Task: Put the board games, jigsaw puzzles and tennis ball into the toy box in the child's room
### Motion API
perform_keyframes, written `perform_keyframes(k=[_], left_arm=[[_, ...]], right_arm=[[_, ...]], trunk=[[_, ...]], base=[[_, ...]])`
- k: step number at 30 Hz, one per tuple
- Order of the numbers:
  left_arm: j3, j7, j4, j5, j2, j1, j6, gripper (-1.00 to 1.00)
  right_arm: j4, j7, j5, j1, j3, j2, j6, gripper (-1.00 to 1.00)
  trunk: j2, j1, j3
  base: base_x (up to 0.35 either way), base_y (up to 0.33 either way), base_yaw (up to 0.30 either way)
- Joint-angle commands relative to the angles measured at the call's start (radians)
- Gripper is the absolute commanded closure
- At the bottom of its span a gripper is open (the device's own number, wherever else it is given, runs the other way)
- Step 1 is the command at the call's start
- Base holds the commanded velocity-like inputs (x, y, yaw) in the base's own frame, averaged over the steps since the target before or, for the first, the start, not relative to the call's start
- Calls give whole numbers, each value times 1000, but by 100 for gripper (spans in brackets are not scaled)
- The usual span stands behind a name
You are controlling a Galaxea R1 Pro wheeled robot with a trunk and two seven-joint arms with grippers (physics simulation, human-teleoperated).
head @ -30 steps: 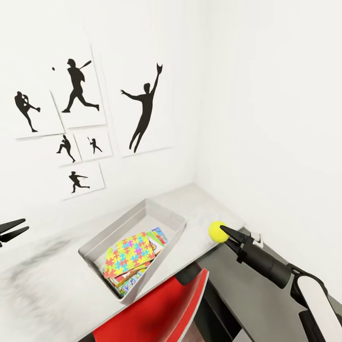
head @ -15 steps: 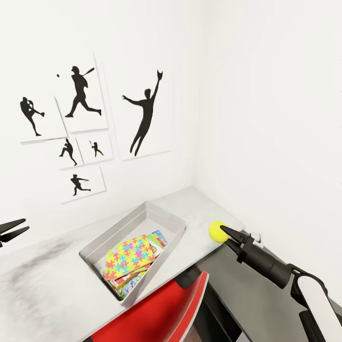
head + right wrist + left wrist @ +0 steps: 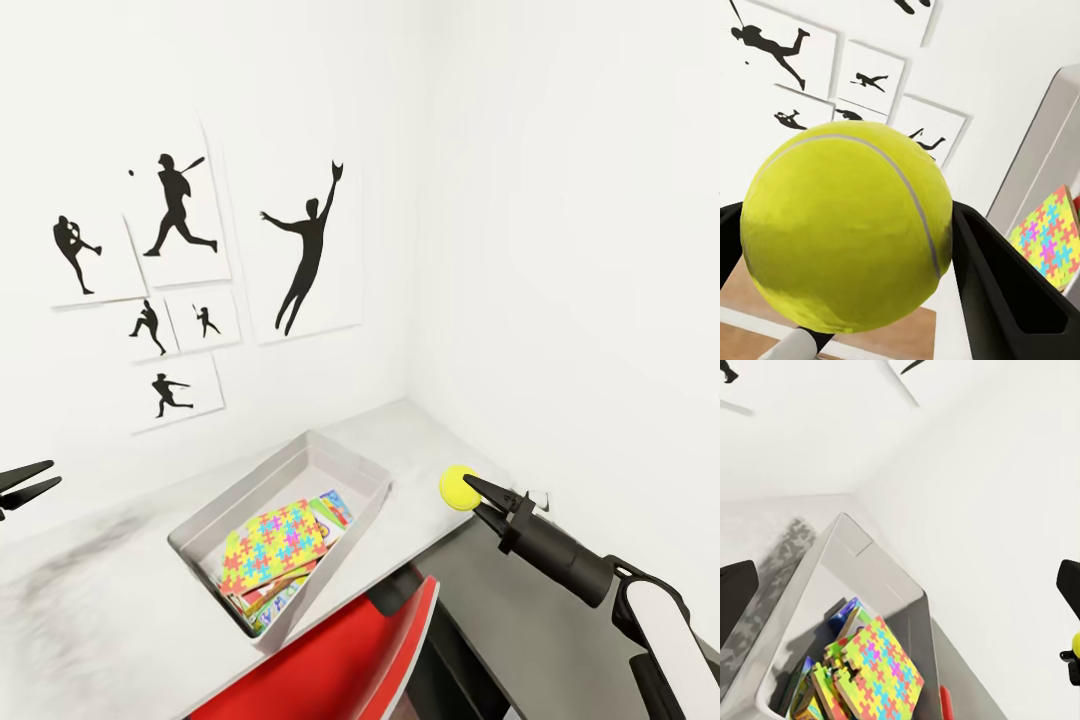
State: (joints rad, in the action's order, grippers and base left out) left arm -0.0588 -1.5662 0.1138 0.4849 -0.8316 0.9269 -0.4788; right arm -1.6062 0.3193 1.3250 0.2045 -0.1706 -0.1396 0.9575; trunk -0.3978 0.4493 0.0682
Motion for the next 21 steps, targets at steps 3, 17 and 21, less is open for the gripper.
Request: perform_keyframes(k=[3,17,21], left_arm=[[-6,-5,0,-8,-1,1,-11,-100],[-5,-5,0,-8,1,1,-11,-100],[-6,-5,0,-8,2,1,-11,-100]], right_arm=[[0,4,-5,1,-1,0,4,100],[0,4,-6,1,-1,-3,4,100],[0,4,-6,1,-1,-3,4,100]], trunk=[[-2,1,-3],[-2,1,-26],[-2,1,-32]], base=[[0,0,0],[0,0,0],[0,0,0]])
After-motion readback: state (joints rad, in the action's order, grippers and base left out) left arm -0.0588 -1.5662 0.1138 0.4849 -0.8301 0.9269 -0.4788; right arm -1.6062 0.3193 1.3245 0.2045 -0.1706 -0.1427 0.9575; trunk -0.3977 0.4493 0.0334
